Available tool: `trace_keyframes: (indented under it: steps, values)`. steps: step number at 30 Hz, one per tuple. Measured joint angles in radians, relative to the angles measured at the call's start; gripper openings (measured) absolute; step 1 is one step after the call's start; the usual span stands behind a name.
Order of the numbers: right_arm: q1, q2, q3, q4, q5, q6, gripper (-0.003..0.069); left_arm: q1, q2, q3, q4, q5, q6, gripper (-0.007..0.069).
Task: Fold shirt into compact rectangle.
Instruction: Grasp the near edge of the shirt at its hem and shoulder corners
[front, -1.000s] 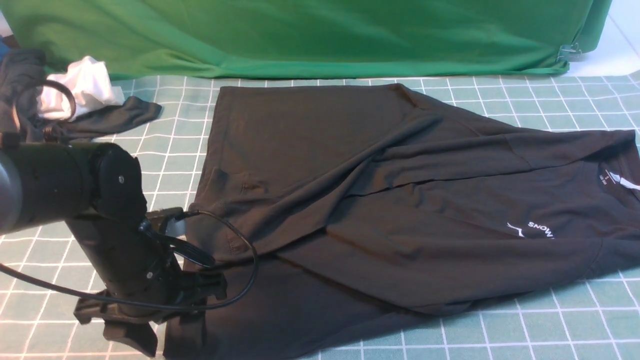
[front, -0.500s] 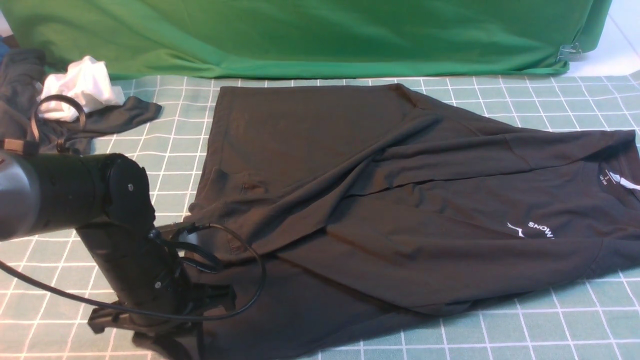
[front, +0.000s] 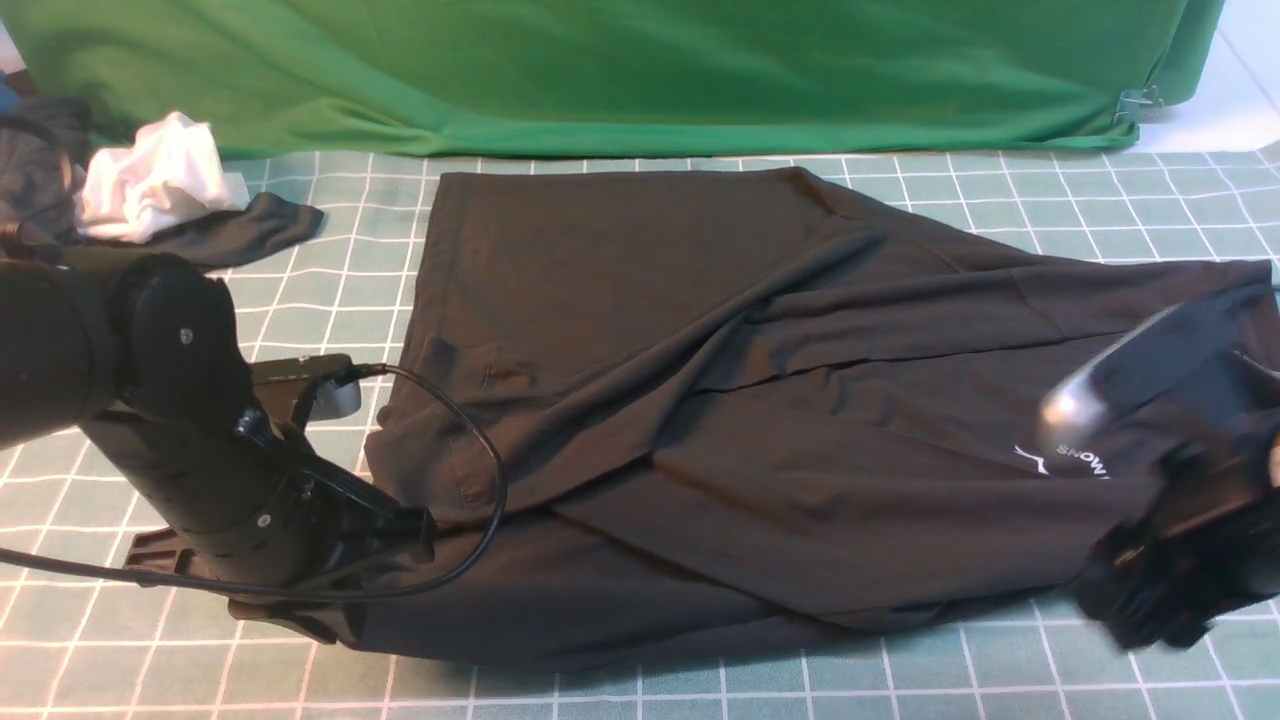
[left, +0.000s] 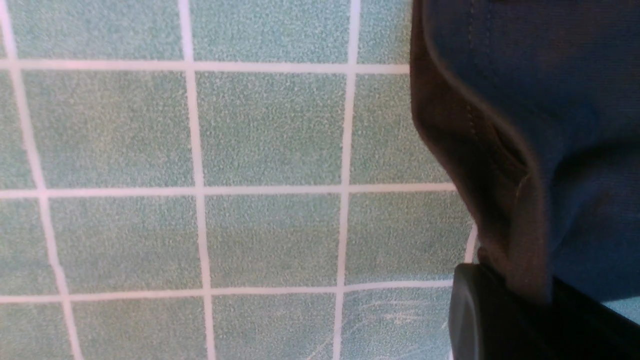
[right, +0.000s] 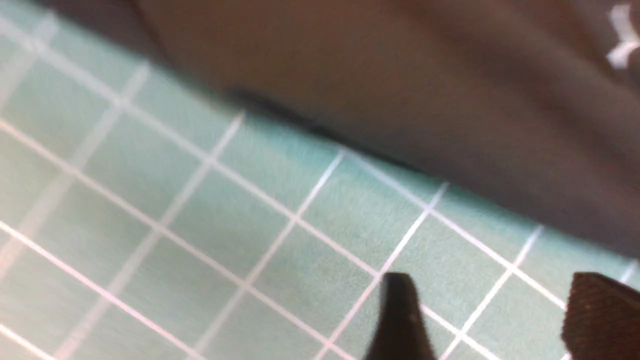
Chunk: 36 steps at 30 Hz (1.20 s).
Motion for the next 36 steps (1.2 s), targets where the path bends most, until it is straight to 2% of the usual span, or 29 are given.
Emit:
trace_keyframes:
  steps: [3,7,12,17,23,36]
  values:
    - [0.103,0.075,0.000,-0.169,-0.038,0.083,0.0469,0.000,-0.002,0.000,0.000,-0.005,0.000,0.0013]
    - [0.193,0.159,0.000,-0.341,-0.093,0.155,0.0477,0.000,-0.002,0.000,0.000,-0.011,0.000,0.0013]
    - [0.208,0.234,0.000,-0.425,-0.111,0.167,0.0477,0.000,-0.002,0.000,0.000,-0.011,0.004,0.0013]
    - [0.208,0.294,0.000,-0.535,-0.126,0.236,0.0459,0.000,-0.002,0.000,0.002,-0.012,0.008,0.0013]
    - [0.208,0.298,0.000,-0.586,-0.187,0.268,0.0406,0.000,-0.002,0.000,0.002,-0.012,0.046,0.0013]
    - [0.210,0.359,-0.002,-0.595,-0.211,0.271,0.0383,0.000,-0.002,0.000,0.003,-0.018,0.052,0.0013]
